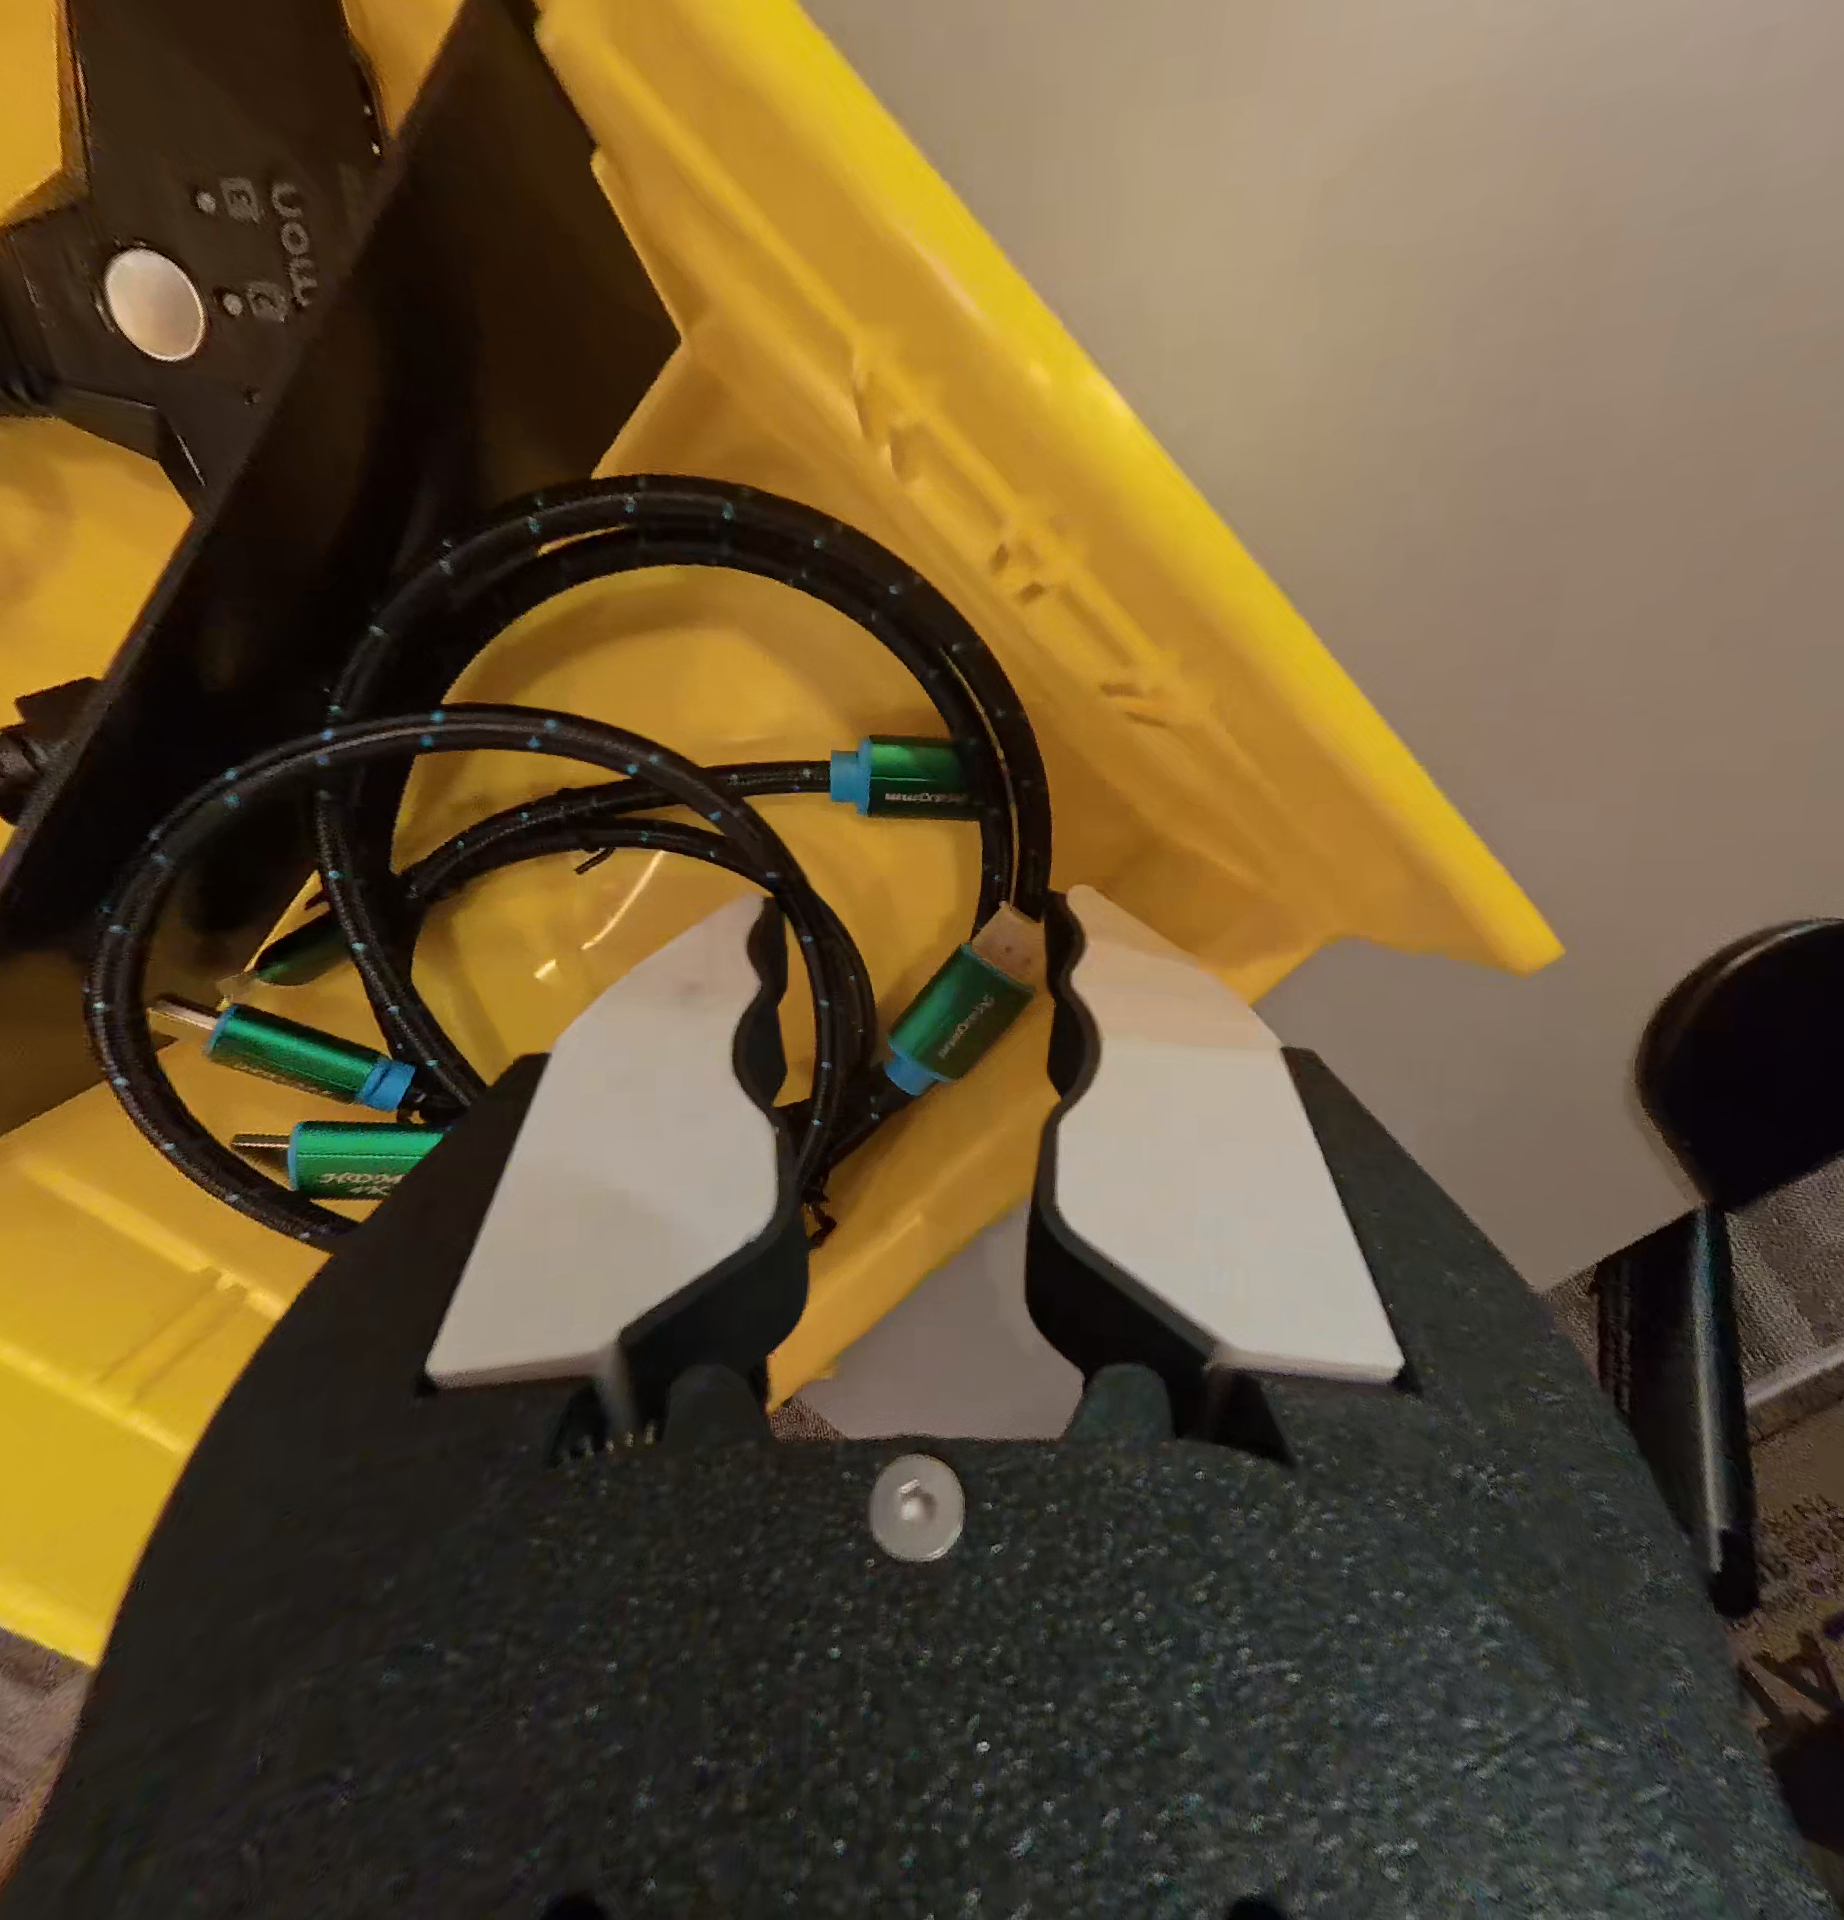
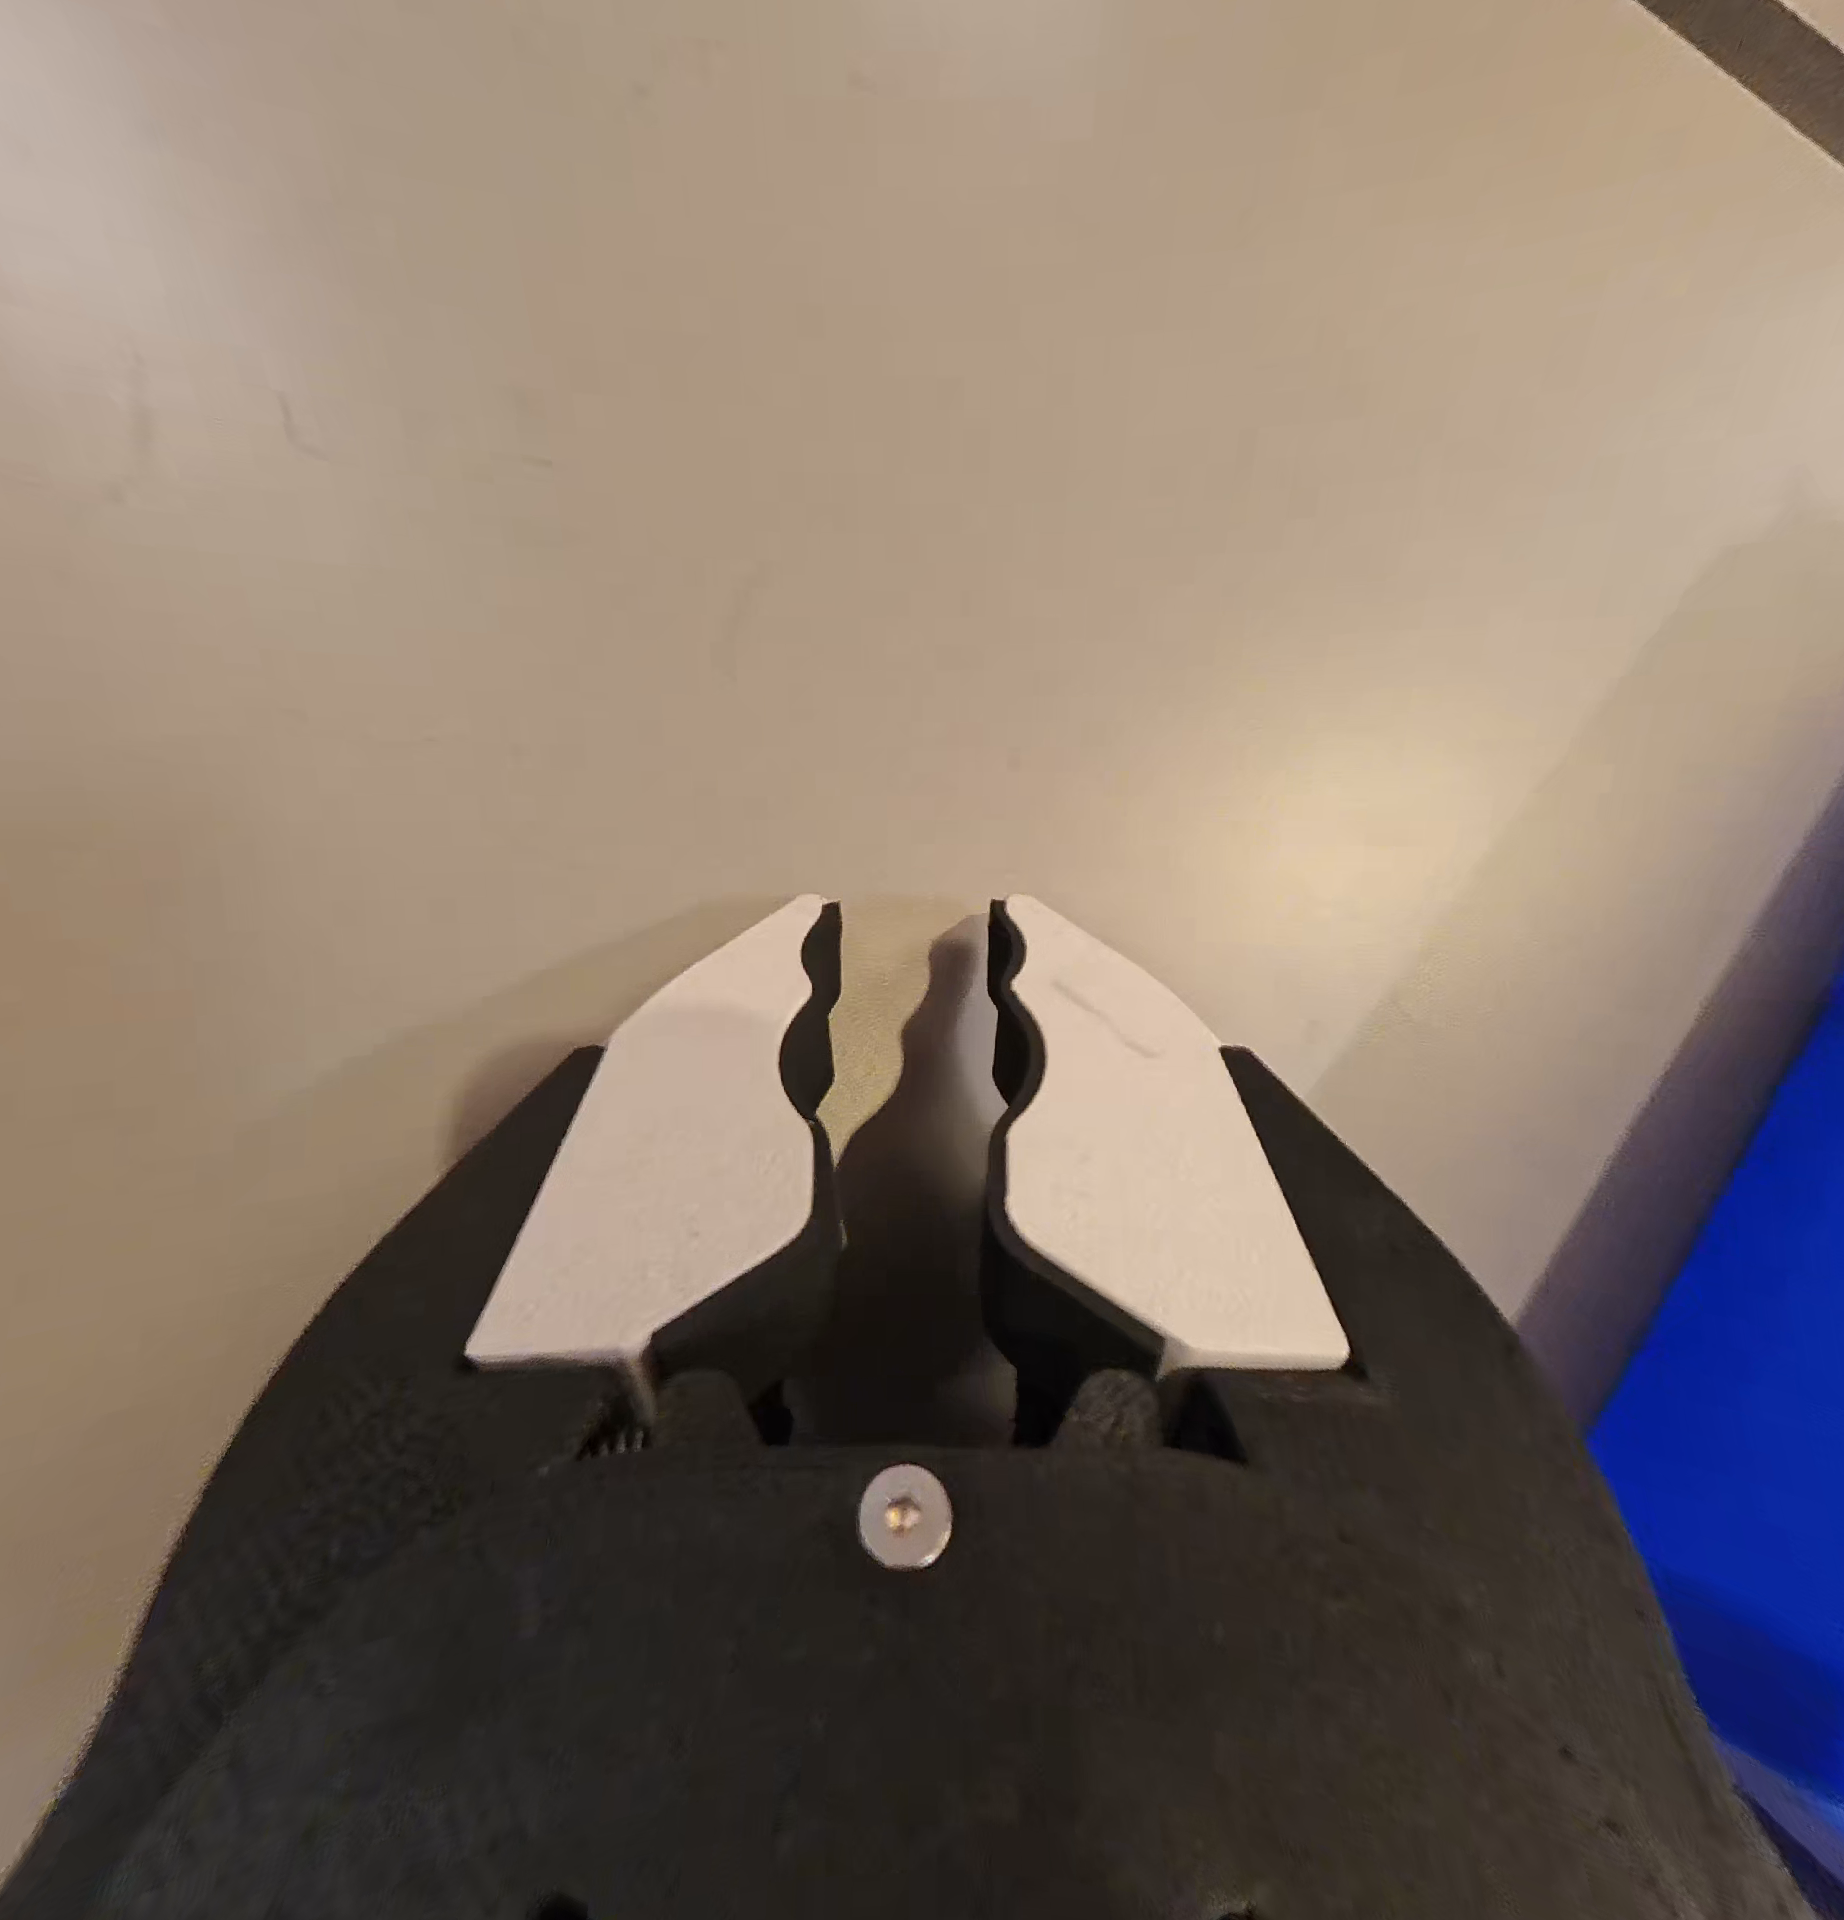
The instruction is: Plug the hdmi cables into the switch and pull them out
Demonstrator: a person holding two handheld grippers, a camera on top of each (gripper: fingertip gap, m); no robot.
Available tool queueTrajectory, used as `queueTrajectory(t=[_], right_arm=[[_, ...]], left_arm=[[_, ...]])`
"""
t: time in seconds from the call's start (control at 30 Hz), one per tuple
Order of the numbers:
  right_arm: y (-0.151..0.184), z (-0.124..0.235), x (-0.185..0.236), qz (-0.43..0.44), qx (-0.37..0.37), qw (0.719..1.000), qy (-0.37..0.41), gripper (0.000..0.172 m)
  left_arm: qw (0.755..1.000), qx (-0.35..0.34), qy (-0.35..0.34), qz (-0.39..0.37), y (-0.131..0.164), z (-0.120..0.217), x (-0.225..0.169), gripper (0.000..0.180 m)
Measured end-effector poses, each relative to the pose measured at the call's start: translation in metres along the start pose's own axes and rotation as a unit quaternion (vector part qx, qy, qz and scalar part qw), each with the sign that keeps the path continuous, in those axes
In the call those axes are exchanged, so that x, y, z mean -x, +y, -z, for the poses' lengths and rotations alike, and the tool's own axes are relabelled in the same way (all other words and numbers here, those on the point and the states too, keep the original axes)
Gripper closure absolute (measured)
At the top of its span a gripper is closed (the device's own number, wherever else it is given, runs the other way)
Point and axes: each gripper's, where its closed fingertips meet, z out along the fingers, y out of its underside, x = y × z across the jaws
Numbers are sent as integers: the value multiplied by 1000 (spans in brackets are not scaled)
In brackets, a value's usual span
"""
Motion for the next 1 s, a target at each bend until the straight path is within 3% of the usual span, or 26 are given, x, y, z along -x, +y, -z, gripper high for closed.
queueTrajectory(t=[0.13,0.37,0.67,0.83,0.9,1.0], right_arm=[[0,-1,0,-6,2,1000,-5,145],[1,-1,-1,-14,5,1000,-10,144],[0,-3,-2,-17,5,1000,-11,144],[0,-3,-2,-20,6,1000,-13,143],[0,-3,-2,-21,6,1000,-12,143],[0,-3,-3,-22,6,1000,-10,143]], left_arm=[[1000,-13,-4,28,-2,1,6,174],[996,-65,-30,59,-8,39,11,175],[966,-243,-72,46,-52,116,8,175],[944,-320,-71,-45,-109,168,-42,175],[942,-322,-49,-83,-135,170,-73,176],[946,-295,-4,-137,-167,147,-117,176]])
